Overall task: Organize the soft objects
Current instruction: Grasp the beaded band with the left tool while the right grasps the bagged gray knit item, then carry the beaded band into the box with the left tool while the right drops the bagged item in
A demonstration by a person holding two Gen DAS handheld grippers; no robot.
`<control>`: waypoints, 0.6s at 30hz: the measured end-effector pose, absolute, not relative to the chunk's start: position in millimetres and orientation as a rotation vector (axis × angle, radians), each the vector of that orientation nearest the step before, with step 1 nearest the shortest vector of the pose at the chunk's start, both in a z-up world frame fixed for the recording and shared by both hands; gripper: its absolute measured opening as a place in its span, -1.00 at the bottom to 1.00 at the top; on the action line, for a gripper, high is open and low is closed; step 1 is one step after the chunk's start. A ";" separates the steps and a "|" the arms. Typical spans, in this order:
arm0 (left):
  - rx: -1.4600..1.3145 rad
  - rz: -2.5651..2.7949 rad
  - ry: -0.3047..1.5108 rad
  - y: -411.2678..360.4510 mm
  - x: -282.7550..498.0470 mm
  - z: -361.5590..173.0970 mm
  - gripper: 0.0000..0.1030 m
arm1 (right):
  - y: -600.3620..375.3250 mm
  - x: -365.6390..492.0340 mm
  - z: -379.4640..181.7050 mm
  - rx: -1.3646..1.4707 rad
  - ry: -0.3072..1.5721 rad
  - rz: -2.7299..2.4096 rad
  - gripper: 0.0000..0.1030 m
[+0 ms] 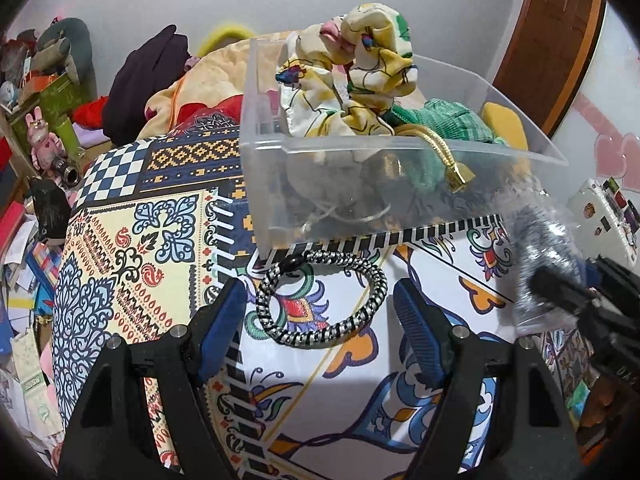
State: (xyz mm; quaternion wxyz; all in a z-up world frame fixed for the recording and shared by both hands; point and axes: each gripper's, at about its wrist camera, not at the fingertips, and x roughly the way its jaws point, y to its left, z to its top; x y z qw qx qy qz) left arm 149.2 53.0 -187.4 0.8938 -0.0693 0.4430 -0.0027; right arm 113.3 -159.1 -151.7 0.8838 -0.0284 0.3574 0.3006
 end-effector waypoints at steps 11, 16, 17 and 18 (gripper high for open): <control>-0.087 -0.018 0.878 45.2 124.7 -186.4 -0.41 | -163.4 106.9 -144.8 -0.059 0.719 0.622 -0.37; -0.095 -0.034 0.865 40.4 105.4 -181.0 -0.56 | -161.2 106.6 -138.9 -0.060 0.707 0.624 -0.37; -0.094 -0.036 0.857 39.3 101.4 -178.0 -0.56 | -162.2 106.2 -137.0 -0.059 0.702 0.623 -0.37; -0.093 -0.041 0.847 38.1 97.5 -174.5 -0.56 | -162.7 105.7 -134.8 -0.059 0.697 0.621 -0.37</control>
